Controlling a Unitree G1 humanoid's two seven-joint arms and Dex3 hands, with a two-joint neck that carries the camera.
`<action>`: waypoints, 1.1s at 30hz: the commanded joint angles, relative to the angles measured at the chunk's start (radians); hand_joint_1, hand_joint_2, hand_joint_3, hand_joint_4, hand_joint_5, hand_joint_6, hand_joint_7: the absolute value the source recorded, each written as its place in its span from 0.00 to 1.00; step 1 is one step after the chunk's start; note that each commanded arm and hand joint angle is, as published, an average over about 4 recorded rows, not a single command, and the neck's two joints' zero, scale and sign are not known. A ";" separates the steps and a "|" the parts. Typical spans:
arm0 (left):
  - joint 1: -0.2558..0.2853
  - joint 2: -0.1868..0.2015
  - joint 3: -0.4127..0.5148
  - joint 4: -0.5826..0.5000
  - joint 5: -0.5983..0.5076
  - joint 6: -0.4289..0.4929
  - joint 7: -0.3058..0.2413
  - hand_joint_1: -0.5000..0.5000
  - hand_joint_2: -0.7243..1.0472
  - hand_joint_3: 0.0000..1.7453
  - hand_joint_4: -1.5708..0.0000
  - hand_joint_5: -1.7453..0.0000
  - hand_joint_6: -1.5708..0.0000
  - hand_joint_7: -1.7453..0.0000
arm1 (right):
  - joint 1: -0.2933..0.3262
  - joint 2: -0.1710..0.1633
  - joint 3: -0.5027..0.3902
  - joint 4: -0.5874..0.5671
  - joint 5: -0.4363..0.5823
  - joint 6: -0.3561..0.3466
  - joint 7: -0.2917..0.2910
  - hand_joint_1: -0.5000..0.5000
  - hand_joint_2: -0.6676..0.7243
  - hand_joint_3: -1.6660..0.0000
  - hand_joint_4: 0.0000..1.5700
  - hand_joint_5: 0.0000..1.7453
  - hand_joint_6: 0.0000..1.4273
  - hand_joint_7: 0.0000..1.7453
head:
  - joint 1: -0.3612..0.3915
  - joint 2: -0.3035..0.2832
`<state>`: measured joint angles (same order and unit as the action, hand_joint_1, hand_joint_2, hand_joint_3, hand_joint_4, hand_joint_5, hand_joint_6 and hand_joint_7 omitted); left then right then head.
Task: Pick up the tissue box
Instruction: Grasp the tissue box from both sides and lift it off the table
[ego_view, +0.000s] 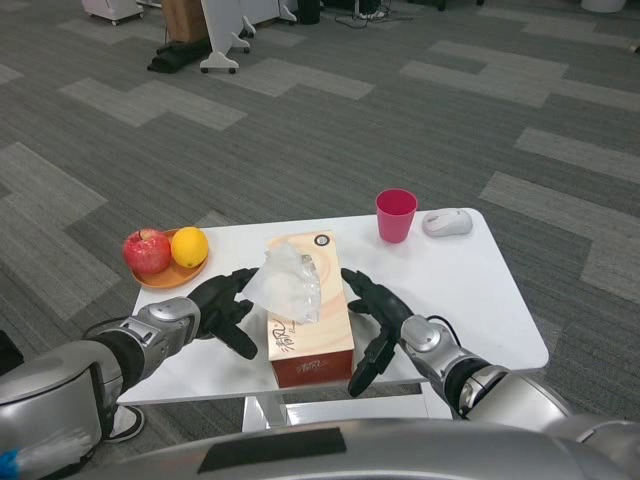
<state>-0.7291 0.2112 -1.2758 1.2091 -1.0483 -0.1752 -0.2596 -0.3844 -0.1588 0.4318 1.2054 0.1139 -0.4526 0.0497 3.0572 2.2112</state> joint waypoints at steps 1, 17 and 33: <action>-0.023 0.007 -0.015 0.004 0.012 0.002 0.015 1.00 1.00 0.10 1.00 1.00 1.00 1.00 | -0.031 0.005 0.006 0.005 -0.002 0.000 -0.008 0.46 0.77 0.95 0.00 0.44 0.00 0.00 | 0.003 -0.002; -0.030 0.001 -0.078 -0.010 -0.006 0.009 0.018 1.00 0.95 0.09 1.00 1.00 1.00 1.00 | -0.032 0.005 0.022 -0.006 -0.002 -0.002 -0.010 0.46 0.77 0.95 0.00 0.46 0.00 0.00 | 0.003 0.000; -0.027 -0.002 -0.083 -0.026 -0.073 0.000 0.022 1.00 0.95 0.05 0.98 1.00 1.00 1.00 | -0.040 0.004 0.055 -0.045 0.001 -0.003 -0.014 0.48 0.77 0.95 0.00 0.46 0.00 0.00 | 0.003 0.004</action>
<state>-0.7378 0.2081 -1.3568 1.1885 -1.1141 -0.1691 -0.2381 -0.3882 -0.1623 0.4794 1.1783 0.1144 -0.4522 0.0348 3.0609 2.2149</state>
